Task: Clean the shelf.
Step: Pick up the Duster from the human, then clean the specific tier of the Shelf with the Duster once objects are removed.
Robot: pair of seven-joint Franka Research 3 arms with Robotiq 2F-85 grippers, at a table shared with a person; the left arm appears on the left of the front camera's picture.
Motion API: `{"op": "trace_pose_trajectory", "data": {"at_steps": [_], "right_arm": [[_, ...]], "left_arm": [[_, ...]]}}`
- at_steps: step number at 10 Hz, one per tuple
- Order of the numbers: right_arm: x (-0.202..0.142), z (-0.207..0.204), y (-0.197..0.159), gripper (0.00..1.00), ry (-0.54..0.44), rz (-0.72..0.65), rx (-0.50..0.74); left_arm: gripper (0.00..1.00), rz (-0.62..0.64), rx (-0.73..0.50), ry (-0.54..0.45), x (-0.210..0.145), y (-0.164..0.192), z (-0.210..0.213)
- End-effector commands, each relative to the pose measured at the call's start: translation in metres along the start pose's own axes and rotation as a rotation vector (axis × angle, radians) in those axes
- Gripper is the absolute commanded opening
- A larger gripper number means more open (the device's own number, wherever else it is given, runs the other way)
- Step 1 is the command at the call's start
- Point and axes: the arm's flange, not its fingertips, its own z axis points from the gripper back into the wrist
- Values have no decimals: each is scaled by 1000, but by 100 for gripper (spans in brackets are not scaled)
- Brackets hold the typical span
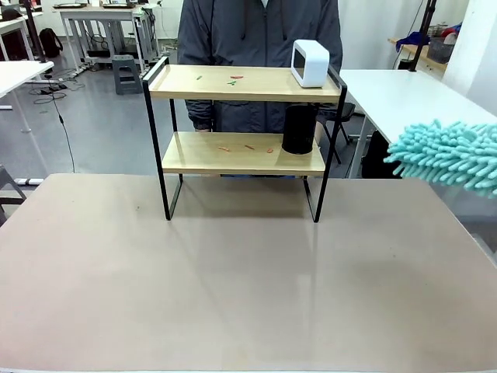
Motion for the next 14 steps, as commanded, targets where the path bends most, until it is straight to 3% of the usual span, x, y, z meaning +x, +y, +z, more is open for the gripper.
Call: {"op": "trace_pose_trajectory", "data": {"at_steps": [1,14], "right_arm": [[0,3,8,0,-37,-12,12],[0,3,8,0,-37,-12,12]], "left_arm": [[100,-23,-15,-10,1,-1,-1],[100,-23,-15,-10,1,-1,-1]]}}
